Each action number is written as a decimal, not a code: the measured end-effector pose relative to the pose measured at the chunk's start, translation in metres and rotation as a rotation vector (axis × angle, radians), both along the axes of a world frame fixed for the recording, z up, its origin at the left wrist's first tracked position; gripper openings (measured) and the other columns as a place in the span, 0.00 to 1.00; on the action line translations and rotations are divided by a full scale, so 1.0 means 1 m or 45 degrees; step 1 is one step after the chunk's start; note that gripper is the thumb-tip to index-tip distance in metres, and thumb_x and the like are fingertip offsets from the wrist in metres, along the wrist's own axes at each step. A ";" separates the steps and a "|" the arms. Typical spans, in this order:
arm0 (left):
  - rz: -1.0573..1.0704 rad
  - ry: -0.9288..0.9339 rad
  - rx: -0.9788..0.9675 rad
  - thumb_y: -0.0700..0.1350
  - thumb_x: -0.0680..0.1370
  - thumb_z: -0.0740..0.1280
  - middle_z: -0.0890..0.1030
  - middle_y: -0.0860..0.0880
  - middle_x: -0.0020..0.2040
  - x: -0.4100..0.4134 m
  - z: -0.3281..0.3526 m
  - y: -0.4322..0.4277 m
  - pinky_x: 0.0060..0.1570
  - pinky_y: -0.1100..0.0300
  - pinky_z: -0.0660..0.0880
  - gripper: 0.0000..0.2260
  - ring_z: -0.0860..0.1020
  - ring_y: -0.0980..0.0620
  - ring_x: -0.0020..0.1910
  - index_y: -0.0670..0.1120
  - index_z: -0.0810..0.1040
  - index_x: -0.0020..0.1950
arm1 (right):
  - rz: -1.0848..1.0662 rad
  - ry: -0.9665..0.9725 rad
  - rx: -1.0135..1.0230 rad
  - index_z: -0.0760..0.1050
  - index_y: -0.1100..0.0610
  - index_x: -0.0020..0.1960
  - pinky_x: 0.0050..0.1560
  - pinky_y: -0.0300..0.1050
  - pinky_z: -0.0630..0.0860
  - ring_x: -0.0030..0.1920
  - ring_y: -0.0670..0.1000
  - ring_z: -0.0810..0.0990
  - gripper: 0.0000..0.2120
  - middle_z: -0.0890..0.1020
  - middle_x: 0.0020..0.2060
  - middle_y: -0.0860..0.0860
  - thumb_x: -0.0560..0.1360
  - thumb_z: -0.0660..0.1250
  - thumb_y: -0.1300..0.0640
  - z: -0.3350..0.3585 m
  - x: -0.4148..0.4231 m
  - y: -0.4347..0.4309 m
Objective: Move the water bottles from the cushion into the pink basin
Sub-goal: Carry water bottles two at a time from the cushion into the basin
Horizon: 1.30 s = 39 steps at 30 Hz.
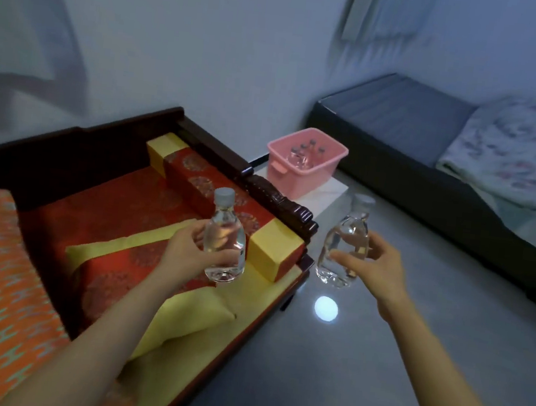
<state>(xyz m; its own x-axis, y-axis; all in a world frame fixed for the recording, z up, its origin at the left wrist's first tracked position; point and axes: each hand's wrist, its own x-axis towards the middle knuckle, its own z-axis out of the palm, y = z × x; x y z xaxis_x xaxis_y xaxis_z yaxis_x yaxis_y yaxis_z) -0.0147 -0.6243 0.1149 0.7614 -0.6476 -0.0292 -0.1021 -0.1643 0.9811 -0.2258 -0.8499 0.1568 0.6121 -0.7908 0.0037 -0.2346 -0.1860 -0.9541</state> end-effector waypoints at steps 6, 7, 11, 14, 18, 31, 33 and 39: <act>-0.048 -0.030 0.052 0.44 0.59 0.82 0.85 0.52 0.47 0.013 -0.003 -0.096 0.47 0.57 0.79 0.24 0.83 0.54 0.47 0.52 0.80 0.53 | -0.113 -0.008 0.042 0.72 0.51 0.61 0.50 0.46 0.78 0.53 0.51 0.80 0.34 0.81 0.52 0.47 0.60 0.82 0.58 -0.005 0.001 -0.081; -0.053 -0.028 0.060 0.45 0.59 0.83 0.85 0.52 0.47 0.017 -0.004 -0.111 0.49 0.55 0.79 0.24 0.82 0.54 0.47 0.53 0.80 0.52 | -0.119 0.004 0.037 0.72 0.50 0.60 0.53 0.49 0.77 0.55 0.52 0.79 0.33 0.81 0.52 0.46 0.59 0.82 0.57 -0.006 0.003 -0.094; -0.121 -0.022 0.039 0.49 0.58 0.82 0.85 0.53 0.47 0.038 -0.010 -0.186 0.48 0.57 0.79 0.24 0.82 0.56 0.47 0.55 0.81 0.51 | -0.135 0.018 0.038 0.75 0.47 0.54 0.59 0.55 0.76 0.57 0.54 0.79 0.27 0.82 0.53 0.45 0.58 0.82 0.57 -0.014 0.015 -0.160; -0.136 -0.001 0.026 0.48 0.59 0.82 0.85 0.55 0.45 0.050 -0.011 -0.235 0.42 0.65 0.78 0.22 0.82 0.59 0.45 0.55 0.81 0.50 | -0.124 0.057 0.070 0.76 0.50 0.55 0.63 0.59 0.75 0.58 0.54 0.79 0.28 0.83 0.55 0.47 0.58 0.82 0.57 -0.016 0.027 -0.204; -0.159 0.039 0.030 0.50 0.57 0.81 0.85 0.55 0.45 0.070 -0.012 -0.300 0.42 0.66 0.78 0.23 0.82 0.58 0.45 0.53 0.81 0.49 | -0.147 0.106 0.067 0.76 0.52 0.57 0.62 0.58 0.75 0.56 0.53 0.80 0.29 0.83 0.55 0.49 0.59 0.82 0.59 -0.017 0.046 -0.264; 0.028 0.043 0.034 0.42 0.60 0.82 0.85 0.51 0.47 0.109 -0.022 -0.521 0.50 0.59 0.78 0.20 0.82 0.53 0.48 0.53 0.81 0.49 | -0.091 0.220 0.009 0.73 0.48 0.58 0.60 0.56 0.76 0.56 0.51 0.79 0.31 0.81 0.52 0.46 0.60 0.82 0.55 -0.022 0.082 -0.500; 0.097 0.049 0.035 0.41 0.61 0.82 0.85 0.52 0.46 0.114 -0.024 -0.553 0.44 0.65 0.77 0.21 0.83 0.54 0.47 0.51 0.81 0.50 | -0.056 0.215 0.007 0.72 0.44 0.56 0.58 0.52 0.76 0.54 0.49 0.79 0.30 0.80 0.50 0.43 0.59 0.82 0.54 -0.021 0.091 -0.542; 0.244 0.030 0.061 0.43 0.60 0.82 0.84 0.55 0.45 0.133 -0.029 -0.620 0.47 0.62 0.77 0.20 0.82 0.56 0.46 0.53 0.80 0.48 | 0.081 0.230 -0.019 0.73 0.48 0.60 0.57 0.52 0.77 0.53 0.48 0.79 0.32 0.80 0.52 0.44 0.59 0.82 0.52 -0.023 0.131 -0.640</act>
<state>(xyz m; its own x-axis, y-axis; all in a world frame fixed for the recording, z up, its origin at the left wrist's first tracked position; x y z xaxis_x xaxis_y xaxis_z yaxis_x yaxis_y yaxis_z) 0.1185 -1.2444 0.0863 0.8695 -0.4881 -0.0757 -0.0415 -0.2249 0.9735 -0.0953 -1.4903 0.1343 0.6526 -0.7512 -0.0989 -0.3889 -0.2200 -0.8947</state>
